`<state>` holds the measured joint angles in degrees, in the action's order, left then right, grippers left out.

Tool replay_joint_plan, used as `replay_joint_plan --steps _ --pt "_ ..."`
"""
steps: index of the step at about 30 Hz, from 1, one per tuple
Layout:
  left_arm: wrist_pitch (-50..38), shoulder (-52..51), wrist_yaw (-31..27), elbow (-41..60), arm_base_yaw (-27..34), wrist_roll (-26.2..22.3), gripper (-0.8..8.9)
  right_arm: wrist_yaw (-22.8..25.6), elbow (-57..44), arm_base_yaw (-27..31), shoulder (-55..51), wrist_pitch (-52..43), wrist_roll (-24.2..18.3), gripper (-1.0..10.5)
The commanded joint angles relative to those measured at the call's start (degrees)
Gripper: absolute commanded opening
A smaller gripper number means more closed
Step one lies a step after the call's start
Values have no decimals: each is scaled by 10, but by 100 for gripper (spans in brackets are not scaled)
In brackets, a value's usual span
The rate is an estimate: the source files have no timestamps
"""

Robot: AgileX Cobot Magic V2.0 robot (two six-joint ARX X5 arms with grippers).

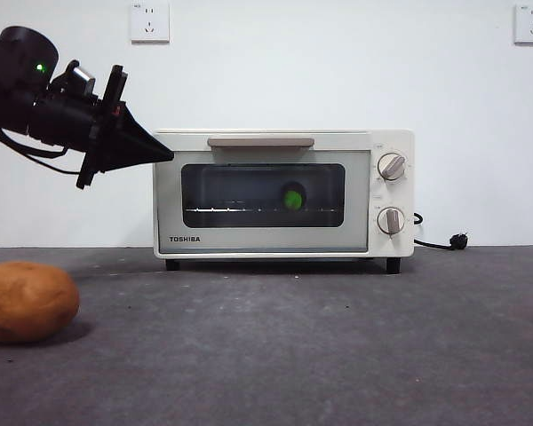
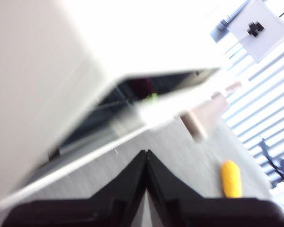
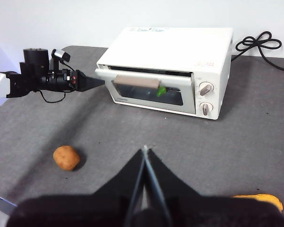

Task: Take the eggplant from the table,put the eggplant in the oven

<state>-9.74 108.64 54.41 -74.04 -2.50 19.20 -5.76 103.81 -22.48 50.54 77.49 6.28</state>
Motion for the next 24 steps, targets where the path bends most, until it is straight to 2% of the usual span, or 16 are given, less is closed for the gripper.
replay_joint_plan --steps 1,11,24 --pt "-4 3 -10 -8 -1 3 -6 2 1 0 -2 14 5 -11" --pt "29 -8 1 -27 -6 2 -6 2 1 0 -2 14 0 -11" --pt "48 -137 -13 -27 -14 -5 -6 2 1 0 -2 14 -12 -11"
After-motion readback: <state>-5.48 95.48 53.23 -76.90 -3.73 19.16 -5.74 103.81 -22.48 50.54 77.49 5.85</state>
